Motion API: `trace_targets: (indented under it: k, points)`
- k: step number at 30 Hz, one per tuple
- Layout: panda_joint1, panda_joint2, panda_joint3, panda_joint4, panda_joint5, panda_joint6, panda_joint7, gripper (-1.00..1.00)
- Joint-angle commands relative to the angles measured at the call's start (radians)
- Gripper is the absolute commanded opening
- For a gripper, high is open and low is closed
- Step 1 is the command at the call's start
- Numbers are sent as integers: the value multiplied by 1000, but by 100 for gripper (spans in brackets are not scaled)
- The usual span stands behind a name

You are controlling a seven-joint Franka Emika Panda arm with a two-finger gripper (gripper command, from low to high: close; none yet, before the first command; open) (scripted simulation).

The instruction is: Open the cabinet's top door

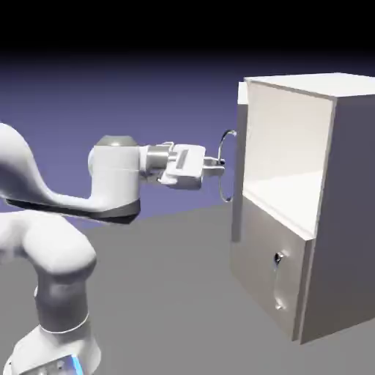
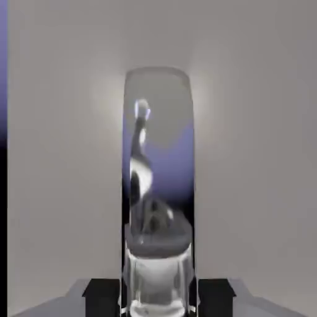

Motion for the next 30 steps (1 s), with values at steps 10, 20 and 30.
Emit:
trace_targets:
  k: [10, 20, 30]
  points:
    - [71, -3, 345, -18, 434, -281, -43, -100]
    - [81, 219, 708, 140, 838, -625, 19, -100]
    - [-129, 571, 1053, 481, 1107, -1018, 144, -100]
